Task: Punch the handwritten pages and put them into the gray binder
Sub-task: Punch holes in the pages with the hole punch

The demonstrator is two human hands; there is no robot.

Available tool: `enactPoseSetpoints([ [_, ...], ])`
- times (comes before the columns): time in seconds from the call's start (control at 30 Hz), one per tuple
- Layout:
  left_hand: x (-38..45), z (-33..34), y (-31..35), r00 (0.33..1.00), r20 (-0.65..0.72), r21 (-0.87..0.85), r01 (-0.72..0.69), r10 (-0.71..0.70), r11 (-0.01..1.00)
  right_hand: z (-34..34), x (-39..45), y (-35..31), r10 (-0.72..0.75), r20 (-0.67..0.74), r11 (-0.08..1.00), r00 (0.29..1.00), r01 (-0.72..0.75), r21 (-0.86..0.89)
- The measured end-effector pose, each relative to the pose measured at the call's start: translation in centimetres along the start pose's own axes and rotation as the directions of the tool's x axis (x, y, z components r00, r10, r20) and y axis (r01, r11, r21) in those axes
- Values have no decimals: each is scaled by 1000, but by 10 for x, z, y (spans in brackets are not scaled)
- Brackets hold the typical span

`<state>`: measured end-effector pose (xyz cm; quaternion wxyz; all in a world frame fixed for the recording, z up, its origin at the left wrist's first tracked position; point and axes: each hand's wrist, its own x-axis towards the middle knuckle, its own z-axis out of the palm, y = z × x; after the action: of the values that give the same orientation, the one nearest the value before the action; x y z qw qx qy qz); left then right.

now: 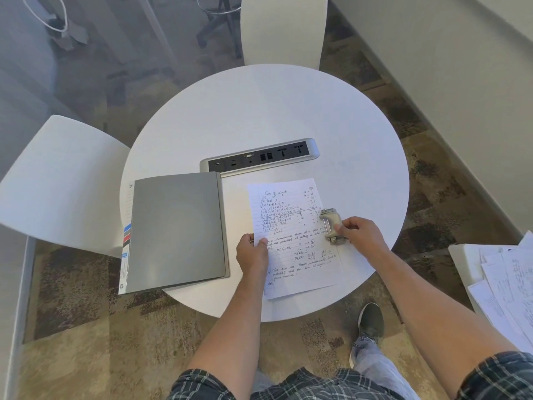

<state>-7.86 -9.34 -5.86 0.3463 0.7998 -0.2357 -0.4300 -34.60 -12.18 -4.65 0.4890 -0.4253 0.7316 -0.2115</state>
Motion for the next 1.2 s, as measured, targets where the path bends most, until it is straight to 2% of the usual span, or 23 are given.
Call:
enactPoseSetpoints([
  [0.2,0,-1,2,999,-23,25,-24,25,999,4,-5,-12,-1,5,1000,1000,1,-12],
  [0.37,3,-1,2,999,-41,35,-22,23,999,8,-4,-14,6,-75,994,997,-14,-106],
  [0.53,5,0,3,998,-50,31,-24,26,999,8,-2,-17,32,-67,984,997,-43,-171],
  [0.67,6,-1,3,999,-28,45,-37,38,998,7,0,-21,78,-84,966,993,-96,-239],
  [0.83,4,3,7,997,-66,73,-28,32,997,4,6,-28,143,-112,929,983,-172,-328],
  [1.03,14,1,5,995,-89,247,-19,42,969,-2,10,-33,196,-115,876,974,-227,-426],
  [1.2,14,-9,8,996,-58,239,-46,62,970,-3,11,-32,198,-95,856,976,-219,-468],
])
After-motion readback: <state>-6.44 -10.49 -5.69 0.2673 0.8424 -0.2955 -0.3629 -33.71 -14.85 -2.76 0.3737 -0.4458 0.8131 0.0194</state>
